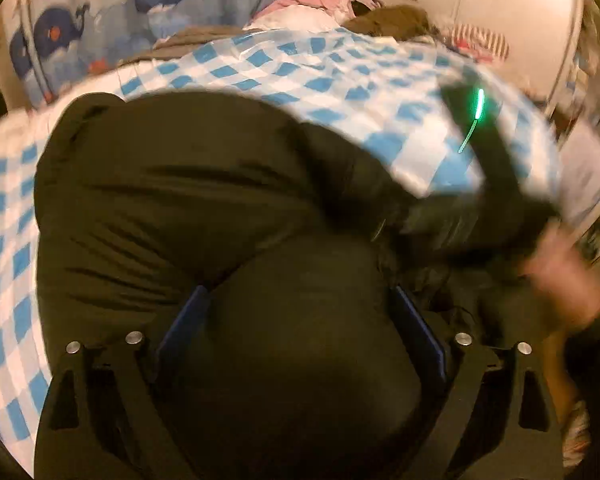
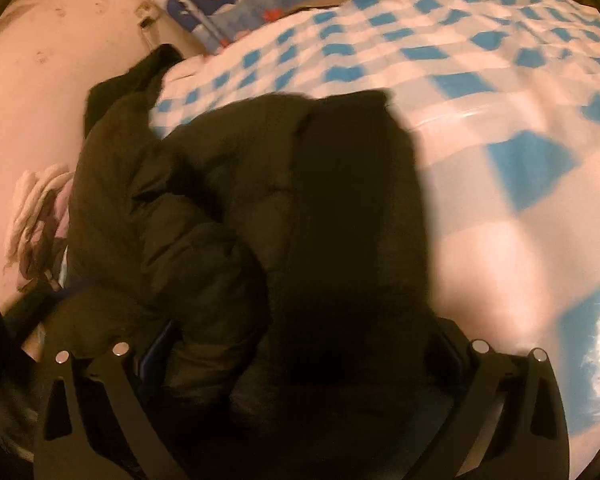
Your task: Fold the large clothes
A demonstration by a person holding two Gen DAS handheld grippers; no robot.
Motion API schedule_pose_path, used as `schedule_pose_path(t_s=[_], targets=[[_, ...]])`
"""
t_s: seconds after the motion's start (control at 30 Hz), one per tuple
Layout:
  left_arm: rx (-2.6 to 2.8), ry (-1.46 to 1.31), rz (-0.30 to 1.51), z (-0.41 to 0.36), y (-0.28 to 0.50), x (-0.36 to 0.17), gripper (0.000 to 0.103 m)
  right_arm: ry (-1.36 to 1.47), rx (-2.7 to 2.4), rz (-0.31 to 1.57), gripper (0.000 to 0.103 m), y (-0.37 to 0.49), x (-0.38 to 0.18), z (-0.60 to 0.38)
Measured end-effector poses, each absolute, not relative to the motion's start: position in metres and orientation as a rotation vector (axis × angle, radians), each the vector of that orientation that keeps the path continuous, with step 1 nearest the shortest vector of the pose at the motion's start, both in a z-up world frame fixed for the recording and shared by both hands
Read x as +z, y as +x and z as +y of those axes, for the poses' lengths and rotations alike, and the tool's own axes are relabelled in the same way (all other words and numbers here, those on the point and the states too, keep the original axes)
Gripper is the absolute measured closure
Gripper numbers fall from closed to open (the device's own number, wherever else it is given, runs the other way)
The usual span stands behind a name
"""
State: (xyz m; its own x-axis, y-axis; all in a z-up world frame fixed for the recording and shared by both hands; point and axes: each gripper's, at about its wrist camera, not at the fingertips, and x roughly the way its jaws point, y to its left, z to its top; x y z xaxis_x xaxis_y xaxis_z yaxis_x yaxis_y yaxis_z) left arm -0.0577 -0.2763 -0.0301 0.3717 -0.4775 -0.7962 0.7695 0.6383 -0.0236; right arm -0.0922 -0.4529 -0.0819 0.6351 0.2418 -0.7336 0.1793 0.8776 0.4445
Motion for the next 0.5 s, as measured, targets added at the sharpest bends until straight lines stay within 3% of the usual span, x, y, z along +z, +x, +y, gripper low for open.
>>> schedule_pose_path(t_s=[0.17,0.27,0.33,0.5], targets=[[-0.801,0.466,0.825,-0.290,-0.078,-0.033,0.015,0.430,0.001,0.787,0.007,-0.140,-0.021,-0.426],[-0.808,0.452,0.825,-0.284,-0.074,-0.029,0.014,0.316,-0.107,0.905,0.007,-0.139,-0.056,-0.402],[-0.828,0.470,0.866,-0.281,-0.074,-0.030,0.015,0.422,-0.055,0.914,0.005,-0.138,-0.098,-0.409],[-0.886,0.290,0.869,-0.224,-0.081,0.018,0.015,0.438,-0.084,0.881,0.007,-0.154,-0.050,-0.419]])
